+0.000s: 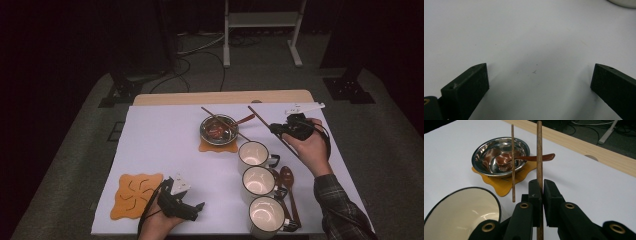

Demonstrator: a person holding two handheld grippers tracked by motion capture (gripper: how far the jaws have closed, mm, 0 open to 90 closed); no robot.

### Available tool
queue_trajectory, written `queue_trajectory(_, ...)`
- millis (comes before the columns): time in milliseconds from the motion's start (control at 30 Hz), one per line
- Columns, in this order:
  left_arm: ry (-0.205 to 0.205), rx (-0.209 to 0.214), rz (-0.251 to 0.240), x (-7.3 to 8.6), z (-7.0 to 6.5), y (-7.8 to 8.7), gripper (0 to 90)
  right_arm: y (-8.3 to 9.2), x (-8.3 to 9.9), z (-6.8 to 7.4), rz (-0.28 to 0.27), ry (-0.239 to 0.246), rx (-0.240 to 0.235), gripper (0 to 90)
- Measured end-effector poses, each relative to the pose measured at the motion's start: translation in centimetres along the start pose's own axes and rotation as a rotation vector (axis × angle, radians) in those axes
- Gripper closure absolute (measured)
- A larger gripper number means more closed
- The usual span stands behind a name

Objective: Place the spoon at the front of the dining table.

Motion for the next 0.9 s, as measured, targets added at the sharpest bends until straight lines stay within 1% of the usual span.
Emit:
queue_trajectory(633, -0.002, 0.000, 0.001, 0.0, 0.0, 0.0, 0.5, -1.5, -1.8, 1.0, 0.006, 0.019, -0.019, 84.1)
queue_trajectory(900, -0.003, -0.001, 0.001, 0.0, 0.0, 0.0, 0.5, -2.3, -2.7, 1.6, 0.008, 0.036, -0.027, 84.2)
Point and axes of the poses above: each handheld gripper's, and its own axes: y roughly backward along the jaws, x roughly out of its underside, z roughly to its left, the point moved 10 cm from there along -y, roughly forward along the jaws, and after that the axes turned 7 degrees about -y, right-handed, at the moved point
